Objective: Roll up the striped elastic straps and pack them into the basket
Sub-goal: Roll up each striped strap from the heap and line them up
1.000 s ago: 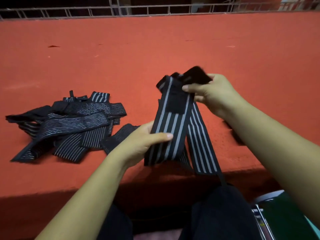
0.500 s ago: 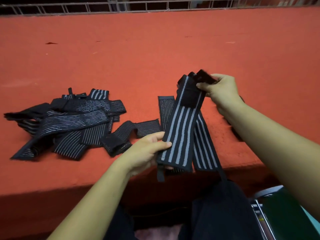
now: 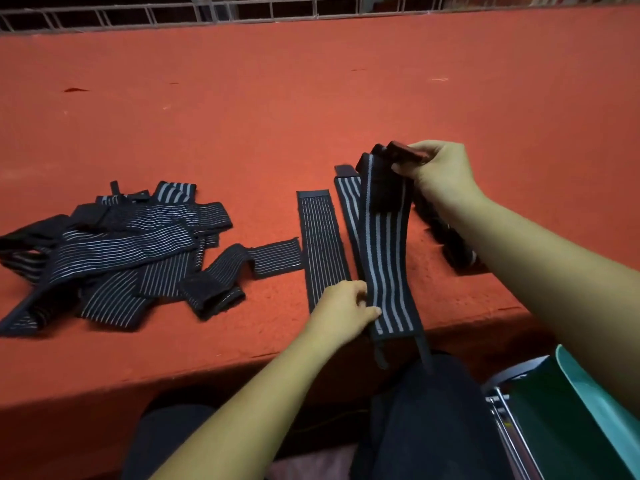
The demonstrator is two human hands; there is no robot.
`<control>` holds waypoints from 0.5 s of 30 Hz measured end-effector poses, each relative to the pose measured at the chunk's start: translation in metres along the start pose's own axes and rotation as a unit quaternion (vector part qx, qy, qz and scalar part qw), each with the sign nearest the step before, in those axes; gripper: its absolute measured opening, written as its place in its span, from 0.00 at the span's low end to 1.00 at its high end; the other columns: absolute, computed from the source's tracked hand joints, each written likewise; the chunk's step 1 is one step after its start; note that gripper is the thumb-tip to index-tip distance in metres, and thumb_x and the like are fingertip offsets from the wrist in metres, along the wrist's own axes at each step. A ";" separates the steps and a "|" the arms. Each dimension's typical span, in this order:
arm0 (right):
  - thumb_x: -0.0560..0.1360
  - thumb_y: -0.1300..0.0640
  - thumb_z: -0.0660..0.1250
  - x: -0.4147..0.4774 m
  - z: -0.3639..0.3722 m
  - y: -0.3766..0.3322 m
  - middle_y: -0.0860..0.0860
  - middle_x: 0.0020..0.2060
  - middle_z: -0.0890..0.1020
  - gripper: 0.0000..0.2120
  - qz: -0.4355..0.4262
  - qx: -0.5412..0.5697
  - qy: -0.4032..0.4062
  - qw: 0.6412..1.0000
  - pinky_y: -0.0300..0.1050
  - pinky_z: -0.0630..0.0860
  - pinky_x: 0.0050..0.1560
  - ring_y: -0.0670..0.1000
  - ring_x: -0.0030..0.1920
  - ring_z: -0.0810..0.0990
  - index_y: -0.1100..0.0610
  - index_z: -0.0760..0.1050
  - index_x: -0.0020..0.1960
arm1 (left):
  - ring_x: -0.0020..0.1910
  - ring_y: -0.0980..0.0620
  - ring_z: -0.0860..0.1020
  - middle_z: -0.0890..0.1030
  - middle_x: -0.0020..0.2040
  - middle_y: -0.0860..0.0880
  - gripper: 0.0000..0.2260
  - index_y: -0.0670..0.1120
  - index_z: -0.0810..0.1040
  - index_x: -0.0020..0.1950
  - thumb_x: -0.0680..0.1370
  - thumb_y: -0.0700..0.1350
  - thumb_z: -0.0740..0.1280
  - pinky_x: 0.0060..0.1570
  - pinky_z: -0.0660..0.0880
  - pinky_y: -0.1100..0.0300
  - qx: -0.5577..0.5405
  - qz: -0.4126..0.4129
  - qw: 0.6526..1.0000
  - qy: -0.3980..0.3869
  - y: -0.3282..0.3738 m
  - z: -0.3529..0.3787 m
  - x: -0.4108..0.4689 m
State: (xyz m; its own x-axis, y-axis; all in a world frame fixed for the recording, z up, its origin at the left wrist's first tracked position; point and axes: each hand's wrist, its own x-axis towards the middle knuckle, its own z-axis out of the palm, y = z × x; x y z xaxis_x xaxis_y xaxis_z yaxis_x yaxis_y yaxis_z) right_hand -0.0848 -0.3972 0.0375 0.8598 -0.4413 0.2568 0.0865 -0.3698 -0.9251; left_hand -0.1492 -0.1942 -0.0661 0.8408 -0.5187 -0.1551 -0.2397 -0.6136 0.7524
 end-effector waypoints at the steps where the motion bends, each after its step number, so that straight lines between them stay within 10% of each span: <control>1: 0.71 0.68 0.74 0.000 0.000 0.002 0.51 0.39 0.83 0.09 0.001 -0.003 -0.004 1.000 0.41 0.75 0.41 0.46 0.38 0.78 0.58 0.84 0.48 | 0.31 0.58 0.73 0.75 0.33 0.54 0.13 0.51 0.72 0.36 0.76 0.45 0.73 0.32 0.68 0.65 0.010 -0.003 1.000 0.001 -0.002 0.001 0.001; 11: 0.71 0.66 0.75 0.005 0.013 0.018 0.53 0.43 0.84 0.09 -0.015 -0.023 -0.036 0.999 0.34 0.74 0.41 0.46 0.43 0.79 0.59 0.84 0.50 | 0.47 0.49 0.79 0.78 0.48 0.47 0.30 0.47 0.62 0.63 0.72 0.51 0.77 0.49 0.79 0.52 0.107 0.029 0.993 0.051 -0.004 0.010 0.007; 15: 0.72 0.66 0.74 0.009 0.017 0.026 0.51 0.42 0.84 0.08 0.000 -0.044 -0.049 0.998 0.36 0.75 0.41 0.45 0.41 0.79 0.59 0.84 0.50 | 0.70 0.45 0.61 0.62 0.69 0.44 0.41 0.56 0.60 0.78 0.70 0.65 0.72 0.72 0.62 0.50 0.322 0.127 0.937 0.056 -0.013 -0.007 0.020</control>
State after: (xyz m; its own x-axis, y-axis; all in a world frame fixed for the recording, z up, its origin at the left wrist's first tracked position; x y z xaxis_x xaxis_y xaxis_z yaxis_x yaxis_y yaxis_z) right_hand -0.0660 -0.3971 0.0115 0.9056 -0.3606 0.2232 0.0451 -0.4415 -0.8961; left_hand -0.1258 -0.1920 -0.0745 0.7539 -0.6530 0.0725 -0.6518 -0.7292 0.2084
